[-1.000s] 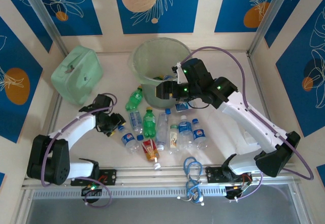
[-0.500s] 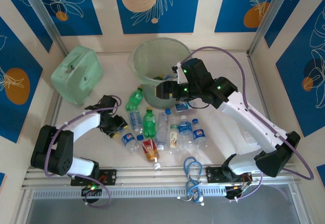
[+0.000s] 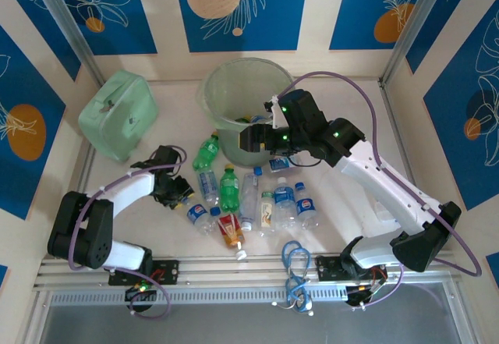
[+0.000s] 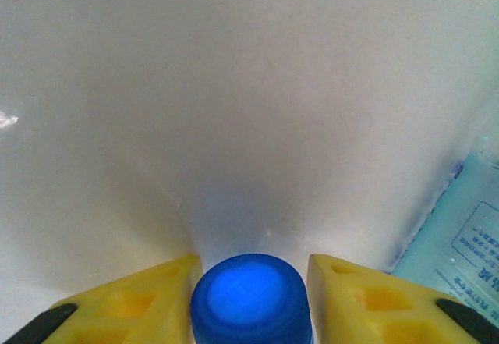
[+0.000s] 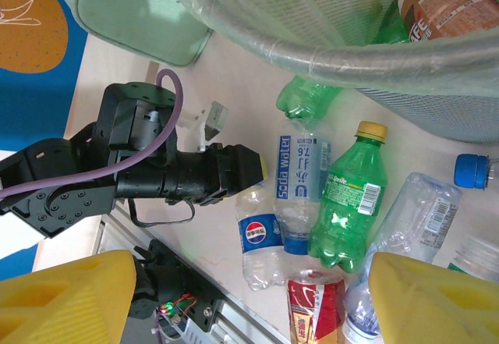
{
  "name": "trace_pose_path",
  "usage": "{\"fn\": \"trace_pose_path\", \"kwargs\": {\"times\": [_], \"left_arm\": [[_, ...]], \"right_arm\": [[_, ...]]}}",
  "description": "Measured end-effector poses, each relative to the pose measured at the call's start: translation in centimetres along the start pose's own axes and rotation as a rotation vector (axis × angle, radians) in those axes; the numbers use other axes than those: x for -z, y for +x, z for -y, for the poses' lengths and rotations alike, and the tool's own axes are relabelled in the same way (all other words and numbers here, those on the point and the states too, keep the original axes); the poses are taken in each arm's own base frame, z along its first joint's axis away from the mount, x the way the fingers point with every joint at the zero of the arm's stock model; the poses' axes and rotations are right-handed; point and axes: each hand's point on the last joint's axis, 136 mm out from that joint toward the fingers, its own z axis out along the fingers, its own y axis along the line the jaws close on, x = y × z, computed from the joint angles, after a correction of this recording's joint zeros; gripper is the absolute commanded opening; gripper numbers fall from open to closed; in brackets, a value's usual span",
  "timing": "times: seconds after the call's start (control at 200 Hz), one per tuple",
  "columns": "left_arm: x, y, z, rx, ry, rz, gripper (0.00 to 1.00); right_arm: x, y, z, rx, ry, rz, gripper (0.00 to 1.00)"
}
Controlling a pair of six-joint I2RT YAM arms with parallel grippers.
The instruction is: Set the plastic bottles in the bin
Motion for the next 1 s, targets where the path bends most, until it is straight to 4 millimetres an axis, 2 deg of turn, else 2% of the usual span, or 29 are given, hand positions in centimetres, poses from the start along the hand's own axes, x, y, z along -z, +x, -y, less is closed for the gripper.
{"fn": "trace_pose_path", "kwargs": {"times": [0.11,0.205,0.57,0.68,0.85,1.0], "left_arm": [[0.7,-0.2,0.3,-0.005,0.004,0.012,0.36],[2.5,-0.7,1.1,-0.026,0.024,0.047,0.36],[14.0,-5.1,6.5,-0.046,0.266,0.297,0.32],[16.9,-5.6,8.3,-0.018,0.399,0.341,0.32],[20.9,-6.0,12.5,0.028,0.641,0.355,0.31],[23.8,-6.3,15.3,0.065,0.815,0.350,0.32]], "right_arm": [[0.0,0.1,-0.1,0.002,-0.002,-0.002,0.79],[0.1,-0.1,-0.4,0.005,-0.008,0.002,0.79],[0.9,-1.0,-3.2,0.039,-0.088,0.022,0.82],[0.4,-0.8,-4.5,0.050,-0.132,-0.001,0.85],[-0.4,-0.7,-6.8,0.071,-0.189,-0.040,0.88],[-0.8,-0.9,-7.6,0.076,-0.209,-0.053,0.90]]}}
